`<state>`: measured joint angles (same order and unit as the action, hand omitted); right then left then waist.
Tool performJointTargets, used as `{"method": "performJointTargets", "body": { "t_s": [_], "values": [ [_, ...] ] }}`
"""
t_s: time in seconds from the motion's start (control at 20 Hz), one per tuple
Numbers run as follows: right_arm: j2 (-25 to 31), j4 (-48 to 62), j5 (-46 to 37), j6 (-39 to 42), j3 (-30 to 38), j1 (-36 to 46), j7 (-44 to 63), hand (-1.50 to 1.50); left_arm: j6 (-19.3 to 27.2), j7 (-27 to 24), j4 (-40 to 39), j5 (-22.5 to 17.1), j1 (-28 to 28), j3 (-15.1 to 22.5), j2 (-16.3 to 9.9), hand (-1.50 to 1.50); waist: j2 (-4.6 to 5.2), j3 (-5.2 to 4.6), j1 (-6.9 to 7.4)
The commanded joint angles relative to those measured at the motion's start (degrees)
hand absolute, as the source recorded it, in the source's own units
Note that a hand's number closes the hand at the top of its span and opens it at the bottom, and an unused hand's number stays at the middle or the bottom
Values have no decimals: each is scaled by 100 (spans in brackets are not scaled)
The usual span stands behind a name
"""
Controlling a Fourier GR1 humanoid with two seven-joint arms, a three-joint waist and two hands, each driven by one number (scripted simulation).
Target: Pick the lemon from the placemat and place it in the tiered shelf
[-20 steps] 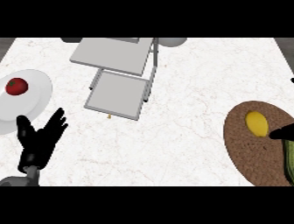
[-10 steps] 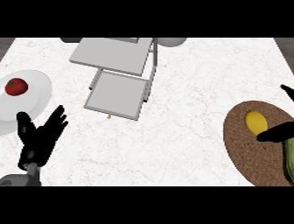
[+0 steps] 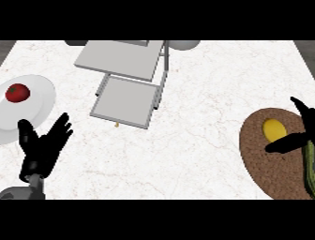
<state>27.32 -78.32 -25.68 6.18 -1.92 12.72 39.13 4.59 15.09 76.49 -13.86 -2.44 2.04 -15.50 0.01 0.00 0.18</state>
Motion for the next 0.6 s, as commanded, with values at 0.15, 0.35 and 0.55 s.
{"method": "performJointTargets", "body": {
  "t_s": [0.15, 0.35, 0.55],
  "values": [
    [-122, 809, -618, -98, 212, 276, -347, -150, 51, 248, -210, 244, -457, -165, 171, 0, 4, 1, -8],
    [-244, 809, -912, -170, 329, 91, -583, -150, -301, -40, -265, 265, -94, -318, 194, 0, 0, 0, -9],
    [-623, 946, -1129, -443, 280, 251, -633, -150, -191, -200, -414, 494, -199, -270, 422, 0, 0, 0, -10]
  ]
}}
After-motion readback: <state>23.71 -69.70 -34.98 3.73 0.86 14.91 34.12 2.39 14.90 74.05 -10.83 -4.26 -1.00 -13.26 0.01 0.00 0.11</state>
